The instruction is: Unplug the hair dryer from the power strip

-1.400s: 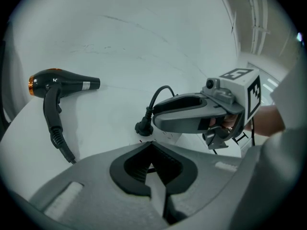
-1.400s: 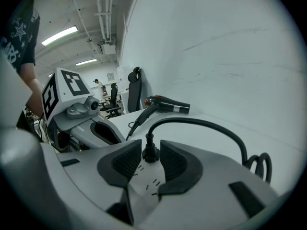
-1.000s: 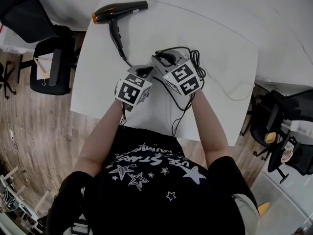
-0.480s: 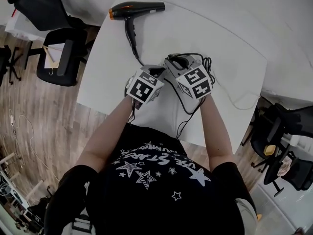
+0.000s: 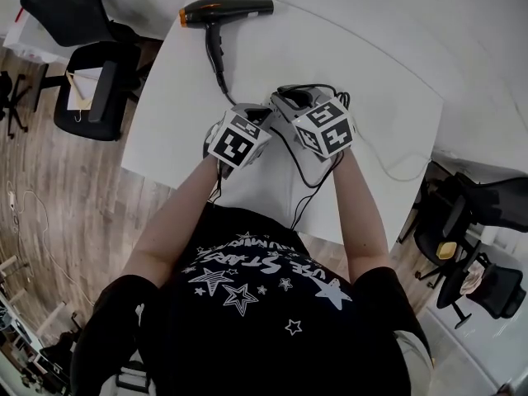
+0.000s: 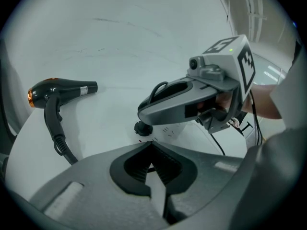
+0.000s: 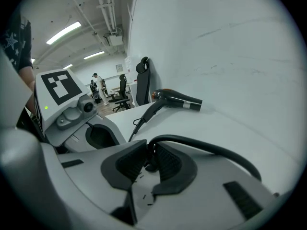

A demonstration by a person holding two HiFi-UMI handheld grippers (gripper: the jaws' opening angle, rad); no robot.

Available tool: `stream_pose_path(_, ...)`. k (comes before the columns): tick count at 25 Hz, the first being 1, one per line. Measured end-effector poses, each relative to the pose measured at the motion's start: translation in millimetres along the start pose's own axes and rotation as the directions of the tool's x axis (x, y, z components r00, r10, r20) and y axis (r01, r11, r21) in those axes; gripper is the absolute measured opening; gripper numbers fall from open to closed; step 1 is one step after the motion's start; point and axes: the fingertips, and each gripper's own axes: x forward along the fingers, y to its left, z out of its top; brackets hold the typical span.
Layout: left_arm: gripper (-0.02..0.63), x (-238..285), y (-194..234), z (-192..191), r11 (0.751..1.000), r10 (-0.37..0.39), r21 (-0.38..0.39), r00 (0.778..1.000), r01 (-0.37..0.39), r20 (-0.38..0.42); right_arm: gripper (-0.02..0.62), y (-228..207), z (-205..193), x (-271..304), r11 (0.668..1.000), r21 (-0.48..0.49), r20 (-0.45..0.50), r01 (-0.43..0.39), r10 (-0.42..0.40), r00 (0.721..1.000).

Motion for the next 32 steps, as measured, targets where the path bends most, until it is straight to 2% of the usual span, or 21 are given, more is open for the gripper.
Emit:
stream_pose_path(5, 0.008, 1.9, 0.0, 2.1, 1.000, 0.009, 0.028, 1.000, -0.009, 0.003, 0.061, -6.2, 2.7, 1.3, 0.998, 0.038, 0.018, 0.040, -0.041, 0.999)
stream_pose_path(8, 0.008, 1.8, -0.3, 3.6, 0.999, 0.013, 0.053, 1.000, -0.013, 0.006, 0.063, 0.0, 0.7, -1.7, 0.999, 0.010, 0.003, 0.050, -0.050, 0.999)
stream_pose_path(14, 0.008, 1.4, 0.4, 0.8, 1.000, 0.006, 0.011, 1.000, -0.006, -0.002, 0.061, 0.4, 1.2, -2.1, 0.999, -0.005, 0.002, 0.047, -0.047, 0.999)
stream_pose_path(20, 0.008, 2.0, 0.5, 0.8, 1.000, 0.011, 0.020, 1.000, -0.011, -0.007, 0.057, -1.4, 3.3, -2.2, 0.998, 0.001, 0.034, 0.065, -0.065, 0.997)
stream_pose_path(23, 0.008, 2.3, 1.7, 0.7, 1.000, -0.011, -0.011, 1.000, 0.011, -0.008, 0.055, -0.7, 3.9, -2.5, 0.997, -0.025, 0.053, 0.076, -0.075, 0.996)
stream_pose_path(28, 0.008, 2.6, -0.2, 1.7, 1.000, -0.003, 0.013, 1.000, 0.003, -0.025, 0.055, -1.0, 4.8, -4.0, 0.994, -0.048, 0.073, 0.097, -0.094, 0.993)
stream_pose_path(32, 0.008, 2.1, 0.3, 1.3, 1.000, 0.000, -0.004, 1.000, 0.000, -0.024, 0.055, 5.0, 5.6, -5.5, 0.982, -0.143, 0.079, 0.126, -0.116, 0.990)
